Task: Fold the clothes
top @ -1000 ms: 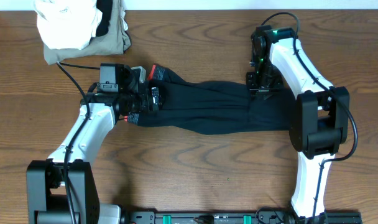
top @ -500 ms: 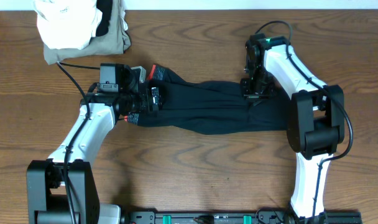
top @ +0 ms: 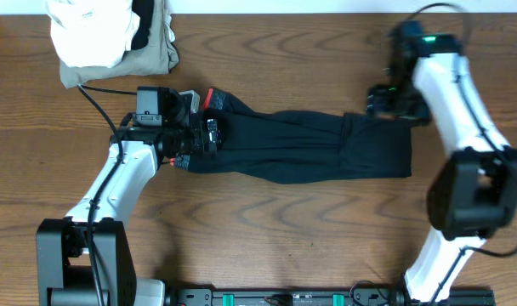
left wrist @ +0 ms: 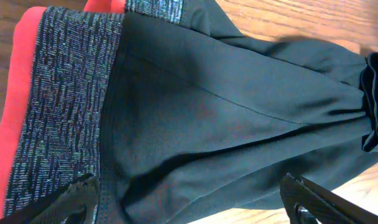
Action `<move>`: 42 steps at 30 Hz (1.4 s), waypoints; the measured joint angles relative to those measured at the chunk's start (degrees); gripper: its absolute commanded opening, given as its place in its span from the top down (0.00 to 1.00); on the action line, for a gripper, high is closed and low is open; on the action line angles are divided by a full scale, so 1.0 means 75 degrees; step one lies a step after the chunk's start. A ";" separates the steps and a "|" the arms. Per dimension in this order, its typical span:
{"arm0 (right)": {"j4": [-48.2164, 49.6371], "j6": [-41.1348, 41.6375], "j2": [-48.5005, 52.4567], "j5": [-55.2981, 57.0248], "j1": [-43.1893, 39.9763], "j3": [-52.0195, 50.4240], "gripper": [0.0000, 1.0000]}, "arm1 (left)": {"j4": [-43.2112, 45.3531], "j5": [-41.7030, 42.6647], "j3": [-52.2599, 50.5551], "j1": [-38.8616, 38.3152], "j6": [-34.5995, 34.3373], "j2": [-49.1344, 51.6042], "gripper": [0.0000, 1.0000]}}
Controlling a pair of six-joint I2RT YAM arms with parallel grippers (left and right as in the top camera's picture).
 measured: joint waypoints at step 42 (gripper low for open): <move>0.4062 -0.2037 -0.0405 -0.3031 -0.1547 -0.4071 0.10 | 0.0029 0.0000 0.0000 0.0000 0.0000 0.0000 0.05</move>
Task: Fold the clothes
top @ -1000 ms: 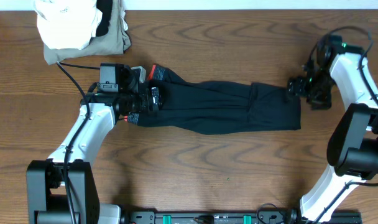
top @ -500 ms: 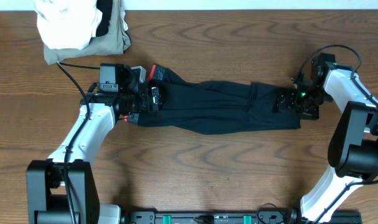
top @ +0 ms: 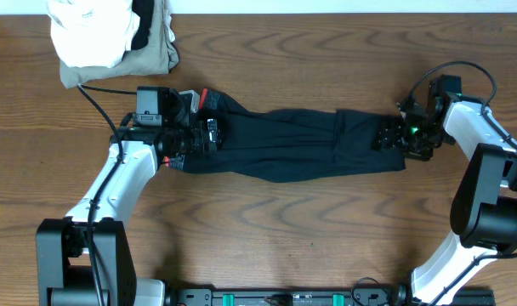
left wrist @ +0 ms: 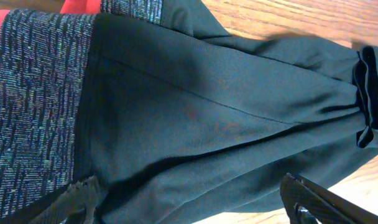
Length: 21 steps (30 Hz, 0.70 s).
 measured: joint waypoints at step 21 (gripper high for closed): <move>0.0956 -0.1090 -0.0026 -0.0166 -0.0851 -0.0070 0.01 | 0.0041 0.0000 0.0000 0.0000 0.0000 0.0000 0.05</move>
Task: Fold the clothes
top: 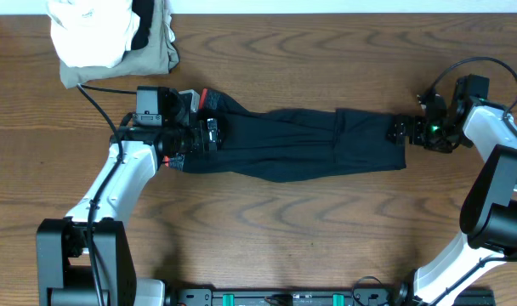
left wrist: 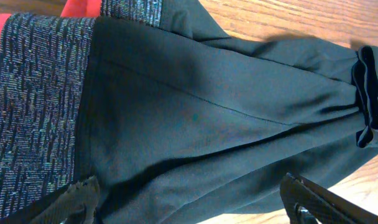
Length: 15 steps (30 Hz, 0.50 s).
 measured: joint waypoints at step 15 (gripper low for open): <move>0.0306 -0.0589 -0.0032 -0.1463 0.0085 -0.0393 0.09 | 0.0006 0.0000 0.0000 0.0000 0.0000 0.0000 0.05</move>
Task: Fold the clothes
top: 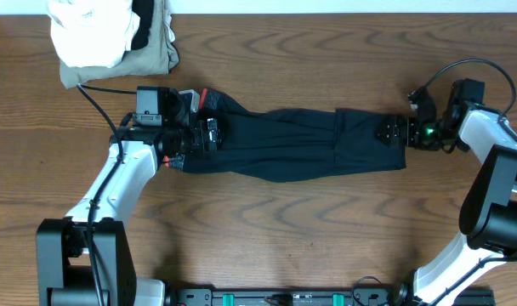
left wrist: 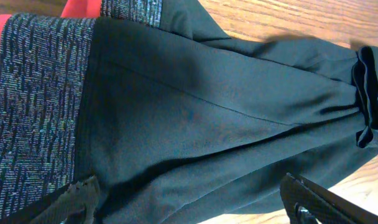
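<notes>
Black trousers (top: 301, 144) lie stretched left to right across the wooden table (top: 267, 229). Their grey-flecked waistband (left wrist: 40, 106) with red lining is at the left end, and a folded layer covers the right part. My left gripper (top: 209, 134) sits over the waistband end, and the left wrist view shows this gripper (left wrist: 186, 190) open, fingers wide apart with the cloth spread between them. My right gripper (top: 393, 132) is at the hem on the right end. Whether it grips the hem cannot be made out.
A heap of white and khaki clothes (top: 105, 38) lies at the back left corner. The left arm's cable (top: 97, 102) runs past the heap. The arm bases stand at the front edge.
My right gripper has shifted slightly left, onto the hem of the trousers. The trousers and the left gripper look unchanged.
At first my right gripper was at the back right corner of the trousers, whose right end lay wider. Then it was low at the hem with the right end narrower and tidier. After that it sat just right of the hem, and now it is on it. The left gripper stayed open over the waistband.
</notes>
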Action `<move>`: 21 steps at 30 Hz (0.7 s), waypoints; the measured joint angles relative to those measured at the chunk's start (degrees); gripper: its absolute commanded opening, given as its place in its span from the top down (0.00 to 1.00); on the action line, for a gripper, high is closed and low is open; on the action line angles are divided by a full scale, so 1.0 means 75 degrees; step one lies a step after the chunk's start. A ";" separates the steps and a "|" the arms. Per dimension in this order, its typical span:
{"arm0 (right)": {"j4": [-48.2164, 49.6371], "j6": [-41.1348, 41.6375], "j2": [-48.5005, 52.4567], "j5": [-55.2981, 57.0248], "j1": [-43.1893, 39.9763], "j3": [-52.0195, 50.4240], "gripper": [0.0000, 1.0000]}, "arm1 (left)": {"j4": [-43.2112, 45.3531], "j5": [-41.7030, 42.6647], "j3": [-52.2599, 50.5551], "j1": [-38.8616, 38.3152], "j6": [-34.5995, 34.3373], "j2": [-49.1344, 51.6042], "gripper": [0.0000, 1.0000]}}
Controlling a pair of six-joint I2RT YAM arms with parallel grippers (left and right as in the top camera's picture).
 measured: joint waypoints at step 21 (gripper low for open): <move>-0.0006 0.0769 0.0175 -0.0280 0.0105 -0.0367 0.99 | 0.0003 0.0000 0.0000 0.0000 0.0000 0.0000 0.05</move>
